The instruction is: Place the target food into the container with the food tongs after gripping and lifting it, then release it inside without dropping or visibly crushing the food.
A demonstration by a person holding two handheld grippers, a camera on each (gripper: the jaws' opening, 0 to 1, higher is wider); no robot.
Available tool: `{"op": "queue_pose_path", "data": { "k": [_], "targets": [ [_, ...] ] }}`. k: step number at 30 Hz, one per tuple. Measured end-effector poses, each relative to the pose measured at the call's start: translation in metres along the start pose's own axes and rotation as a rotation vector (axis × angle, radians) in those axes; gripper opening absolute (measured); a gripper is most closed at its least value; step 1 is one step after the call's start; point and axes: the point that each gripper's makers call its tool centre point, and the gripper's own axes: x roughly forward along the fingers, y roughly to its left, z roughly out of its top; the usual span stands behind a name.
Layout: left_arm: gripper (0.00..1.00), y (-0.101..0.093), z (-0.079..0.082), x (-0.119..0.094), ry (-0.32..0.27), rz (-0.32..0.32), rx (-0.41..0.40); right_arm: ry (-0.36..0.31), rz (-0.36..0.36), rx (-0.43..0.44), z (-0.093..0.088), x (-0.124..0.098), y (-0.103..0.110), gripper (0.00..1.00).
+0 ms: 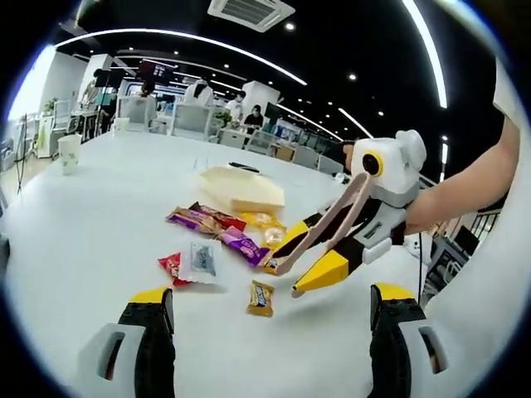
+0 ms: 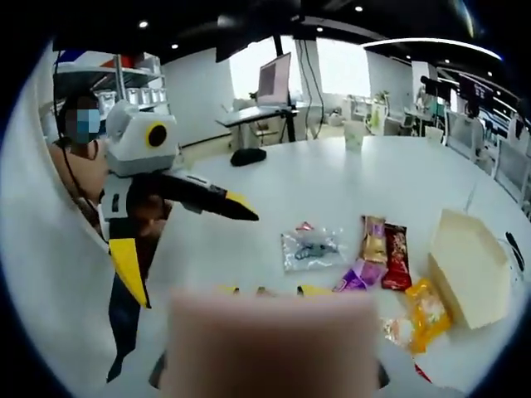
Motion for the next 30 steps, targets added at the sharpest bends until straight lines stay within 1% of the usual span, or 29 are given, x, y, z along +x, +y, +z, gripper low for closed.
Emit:
{"op": "queue_pose_path", "data": {
  "k": [1, 3, 5, 7, 9, 10, 11, 13, 14, 16, 20, 24, 28, 30],
  "targets": [
    [0.99, 0.0, -0.001, 0.0, 0.006, -0.002, -0.006, 0.015, 0.01, -0.031, -0.001, 0.0, -0.001, 0.27],
    [0.99, 0.0, -0.002, 0.0, 0.018, -0.003, 0.012, 0.038, 0.023, -0.085, -0.001, -0.001, -0.003, 0.27],
    [0.99, 0.0, 0.0, 0.0, 0.014, -0.002, 0.023, 0.039, 0.035, -0.101, 0.003, -0.003, -0.004, 0.27],
    [0.99, -0.001, 0.001, 0.0, 0.013, -0.003, 0.015, 0.048, 0.083, -0.131, 0.006, -0.003, -0.001, 0.27],
    [0.99, -0.001, 0.003, 0.001, 0.012, -0.003, 0.03, 0.068, 0.118, -0.2, 0.007, -0.001, 0.002, 0.27],
    [0.99, -0.002, 0.004, 0.001, 0.012, -0.001, 0.035, 0.079, 0.133, -0.22, 0.007, 0.0, 0.004, 0.27],
    [0.99, -0.002, 0.004, 0.001, 0.01, 0.003, 0.04, 0.099, 0.147, -0.257, 0.006, 0.001, 0.005, 0.27],
    [0.99, -0.002, 0.006, 0.002, 0.008, 0.007, 0.038, 0.116, 0.162, -0.318, 0.007, 0.003, 0.007, 0.27],
    [0.99, -0.002, 0.007, 0.002, 0.005, 0.009, 0.042, 0.115, 0.167, -0.324, 0.009, 0.005, 0.007, 0.27],
    [0.99, -0.002, 0.006, 0.003, 0.01, 0.011, 0.047, 0.103, 0.176, -0.301, 0.012, 0.007, 0.007, 0.27],
    [0.99, 0.001, 0.007, 0.003, 0.007, 0.023, 0.046, 0.113, 0.205, -0.319, 0.01, 0.012, 0.009, 0.26],
    [0.99, 0.004, 0.009, 0.003, -0.003, 0.037, 0.034, 0.139, 0.247, -0.351, 0.002, 0.018, 0.015, 0.26],
    [0.99, 0.006, 0.011, 0.002, -0.013, 0.055, 0.024, 0.185, 0.292, -0.393, -0.013, 0.026, 0.019, 0.26],
    [0.99, 0.007, 0.012, 0.002, -0.016, 0.064, 0.021, 0.18, 0.298, -0.39, -0.011, 0.028, 0.019, 0.26]
  ]
}}
